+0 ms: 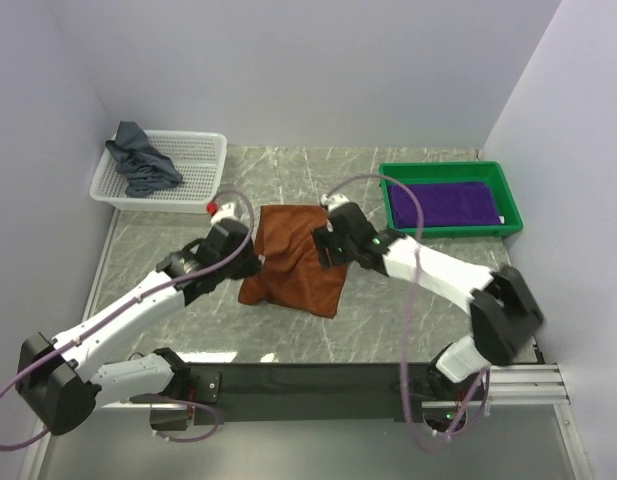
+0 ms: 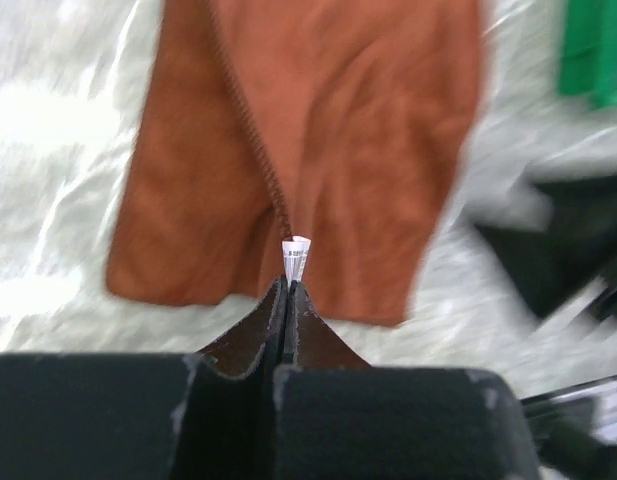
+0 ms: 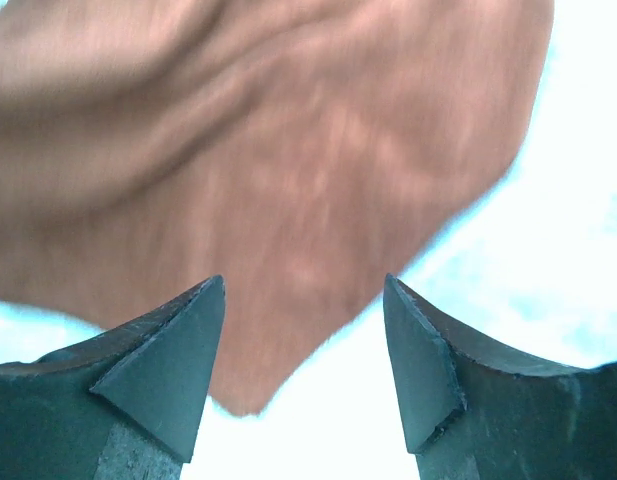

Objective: Fold and stack the towels
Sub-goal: Flatten out the crumpled towel

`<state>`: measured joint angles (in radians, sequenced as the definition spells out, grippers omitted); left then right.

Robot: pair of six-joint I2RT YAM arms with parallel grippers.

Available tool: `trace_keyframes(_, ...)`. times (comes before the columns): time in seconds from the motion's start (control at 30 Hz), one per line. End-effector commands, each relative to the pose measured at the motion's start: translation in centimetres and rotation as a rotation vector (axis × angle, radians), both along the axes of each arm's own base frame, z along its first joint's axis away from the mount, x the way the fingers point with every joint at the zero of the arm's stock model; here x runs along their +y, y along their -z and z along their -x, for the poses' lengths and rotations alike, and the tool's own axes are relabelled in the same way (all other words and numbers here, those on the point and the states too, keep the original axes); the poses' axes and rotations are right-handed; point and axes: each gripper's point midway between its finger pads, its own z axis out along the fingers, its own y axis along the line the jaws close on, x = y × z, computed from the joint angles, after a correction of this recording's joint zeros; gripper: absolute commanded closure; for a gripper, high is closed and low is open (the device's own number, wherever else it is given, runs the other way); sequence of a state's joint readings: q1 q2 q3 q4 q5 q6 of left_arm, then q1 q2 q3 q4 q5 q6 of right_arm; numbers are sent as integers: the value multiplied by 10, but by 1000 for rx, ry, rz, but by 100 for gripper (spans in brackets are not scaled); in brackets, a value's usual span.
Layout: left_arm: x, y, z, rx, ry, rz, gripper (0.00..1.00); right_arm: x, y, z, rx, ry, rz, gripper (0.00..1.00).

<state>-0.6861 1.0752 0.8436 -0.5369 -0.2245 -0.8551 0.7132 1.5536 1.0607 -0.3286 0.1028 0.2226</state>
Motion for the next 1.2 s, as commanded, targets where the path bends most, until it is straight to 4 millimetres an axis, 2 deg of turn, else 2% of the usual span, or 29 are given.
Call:
trace_keyframes(0.0, -22, -72, -32, -136, 16, 91, 99, -8, -1, 33, -20, -6, -68, 29)
trace_keyframes(0.03, -21, -81, -36, -149, 15, 83, 99, -17, 14, 44, 10, 31, -78, 29)
trace_keyframes(0.07, -23, -90, -40, -163, 16, 84, 99, -22, 11, 47, 6, 61, -101, 29)
trace_keyframes(0.1, -25, -108, -48, -196, 16, 92, 99, -28, 20, 53, 37, 122, -117, 30)
trace_keyframes(0.13, -25, -115, -51, -208, 13, 91, 99, -29, 23, 55, 52, 151, -132, 30)
trace_keyframes(0.2, -27, -130, -58, -233, 10, 91, 99, -26, 31, 63, 119, 229, -197, 30)
trace_keyframes(0.27, -29, -136, -61, -239, 13, 92, 99, -17, 32, 65, 145, 271, -280, 31)
trace_keyframes(0.3, -30, -141, -64, -247, 12, 97, 99, -15, 40, 73, 188, 306, -329, 31)
trace_keyframes(0.37, -32, -145, -66, -253, 14, 103, 99, -6, 28, 69, 162, 322, -440, 31)
trace_keyframes(0.4, -34, -147, -66, -254, 20, 111, 99, -9, 32, 72, 167, 343, -462, 31)
trace_keyframes(0.47, -36, -148, -67, -252, 21, 114, 99, -5, 17, 68, 127, 333, -534, 31)
trace_keyframes(0.53, -36, -147, -67, -250, 18, 118, 99, -10, 14, 67, 107, 376, -563, 31)
trace_keyframes(0.57, -36, -148, -67, -251, 18, 121, 99, -9, 0, 64, 75, 380, -620, 31)
trace_keyframes(0.63, -39, -145, -66, -247, 27, 134, 99, -9, 1, 69, 90, 406, -694, 31)
trace_keyframes(0.67, -39, -144, -65, -244, 28, 135, 99, -4, -18, 65, 50, 387, -787, 32)
trace_keyframes(0.7, -40, -143, -65, -241, 28, 139, 99, -3, -16, 68, 65, 401, -828, 32)
trace_keyframes(0.77, -39, -141, -65, -237, 23, 135, 99, 3, -31, 65, 48, 385, -910, 32)
trace_keyframes(0.83, -39, -142, -67, -235, 13, 134, 99, 9, -36, 65, 68, 382, -957, 34)
trace_keyframes(0.93, -39, -148, -69, -244, 1, 145, 99, 30, -48, 65, 91, 302, -1059, 35)
trace_keyframes(1.0, -40, -153, -72, -250, -7, 154, 99, 41, -49, 70, 98, 248, -1055, 35)
trace_keyframes(1.07, -43, -155, -74, -249, -7, 154, 99, 50, -39, 71, 95, 213, -1003, 34)
trace_keyframes(1.1, -43, -156, -75, -247, -7, 152, 99, 63, -50, 70, 22, 134, -946, 32)
trace_keyframes(1.13, -43, -157, -77, -248, -11, 153, 99, 62, -24, 75, 41, 139, -797, 32)
trace_keyframes(1.17, -44, -158, -77, -248, -10, 151, 99, 62, -19, 72, -45, 96, -665, 31)
